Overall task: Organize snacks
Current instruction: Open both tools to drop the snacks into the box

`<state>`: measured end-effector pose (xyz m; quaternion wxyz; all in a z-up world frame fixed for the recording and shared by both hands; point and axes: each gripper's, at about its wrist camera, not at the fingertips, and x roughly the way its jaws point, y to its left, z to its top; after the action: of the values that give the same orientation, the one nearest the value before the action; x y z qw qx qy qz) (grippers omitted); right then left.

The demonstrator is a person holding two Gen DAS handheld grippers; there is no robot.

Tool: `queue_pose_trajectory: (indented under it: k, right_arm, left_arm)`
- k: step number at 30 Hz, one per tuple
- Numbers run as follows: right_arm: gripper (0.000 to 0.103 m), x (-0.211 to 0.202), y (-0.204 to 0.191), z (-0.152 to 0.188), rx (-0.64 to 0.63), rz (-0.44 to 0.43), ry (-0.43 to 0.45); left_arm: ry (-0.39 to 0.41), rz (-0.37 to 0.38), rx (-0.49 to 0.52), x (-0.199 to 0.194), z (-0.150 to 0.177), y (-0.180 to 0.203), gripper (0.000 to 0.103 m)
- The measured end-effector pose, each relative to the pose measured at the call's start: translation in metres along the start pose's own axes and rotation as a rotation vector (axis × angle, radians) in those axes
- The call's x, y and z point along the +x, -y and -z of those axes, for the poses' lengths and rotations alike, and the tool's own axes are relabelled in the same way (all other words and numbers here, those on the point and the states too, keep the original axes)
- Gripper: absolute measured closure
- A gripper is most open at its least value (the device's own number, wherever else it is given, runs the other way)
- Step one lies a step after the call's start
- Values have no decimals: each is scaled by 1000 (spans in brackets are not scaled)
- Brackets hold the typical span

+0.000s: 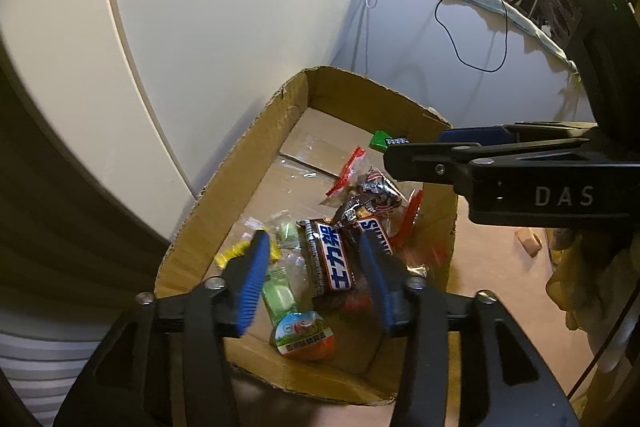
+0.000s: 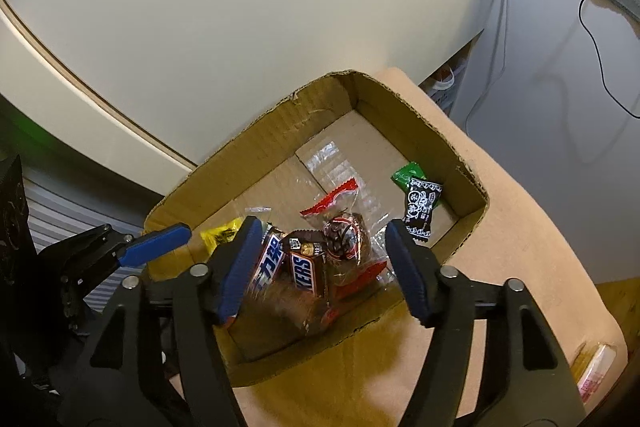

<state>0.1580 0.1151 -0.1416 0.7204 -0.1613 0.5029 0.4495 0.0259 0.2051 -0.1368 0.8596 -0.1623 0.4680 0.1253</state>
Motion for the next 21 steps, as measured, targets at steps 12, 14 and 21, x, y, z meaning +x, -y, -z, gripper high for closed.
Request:
queue_pose_trajectory:
  k: [12,14,21]
  right_arm:
    - [26,-8,4,0,15,22,17]
    - [26,-12,5,1,19,23,23]
    - [26,-27,16,11,50,28,43]
  left_arm:
    - [7,-28,29,-5,2,7,39]
    - [11,-27,35,-7,2,10,38]
    - [34,-31,72,-15,2,24,38]
